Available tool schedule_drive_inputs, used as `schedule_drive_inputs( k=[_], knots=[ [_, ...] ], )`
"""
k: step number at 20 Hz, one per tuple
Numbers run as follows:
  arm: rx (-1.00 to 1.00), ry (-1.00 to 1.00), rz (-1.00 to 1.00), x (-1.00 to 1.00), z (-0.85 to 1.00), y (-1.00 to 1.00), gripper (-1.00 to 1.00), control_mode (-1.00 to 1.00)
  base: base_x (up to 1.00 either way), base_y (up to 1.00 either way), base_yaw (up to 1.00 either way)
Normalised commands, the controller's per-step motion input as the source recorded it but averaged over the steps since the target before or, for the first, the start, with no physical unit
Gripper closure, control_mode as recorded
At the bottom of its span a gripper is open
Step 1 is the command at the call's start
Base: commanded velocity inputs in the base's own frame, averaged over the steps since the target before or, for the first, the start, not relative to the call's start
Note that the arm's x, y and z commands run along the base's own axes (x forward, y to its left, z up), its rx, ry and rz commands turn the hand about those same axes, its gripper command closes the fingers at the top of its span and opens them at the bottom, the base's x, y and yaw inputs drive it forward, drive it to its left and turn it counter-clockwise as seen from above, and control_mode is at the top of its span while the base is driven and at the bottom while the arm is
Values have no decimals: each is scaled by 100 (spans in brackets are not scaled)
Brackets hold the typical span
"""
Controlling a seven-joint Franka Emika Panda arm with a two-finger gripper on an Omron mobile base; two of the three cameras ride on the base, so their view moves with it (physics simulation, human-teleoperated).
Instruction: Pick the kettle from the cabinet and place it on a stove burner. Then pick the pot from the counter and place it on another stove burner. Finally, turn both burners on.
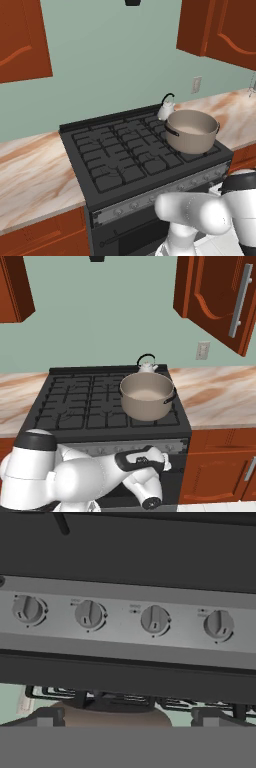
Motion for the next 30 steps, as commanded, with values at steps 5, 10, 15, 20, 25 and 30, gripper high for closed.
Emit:
schedule_drive_inputs(
  k=[5, 10, 15, 20, 25, 30],
  knots=[
    [0, 0, 0, 8, -6, -1, -100, -100, 0, 0, 0],
    [0, 0, 0, 3, -7, -9, -100, -100, 0, 0, 0],
    [0, 0, 0, 3, -5, -11, -100, -100, 0, 0, 0],
    [0, 0, 0, 5, -7, -3, -100, -100, 0, 0, 0],
    [0, 0, 0, 8, -8, 0, -100, -100, 0, 0, 0],
    [0, 0, 0, 10, -5, 0, -100, -100, 0, 0, 0]
  ],
)
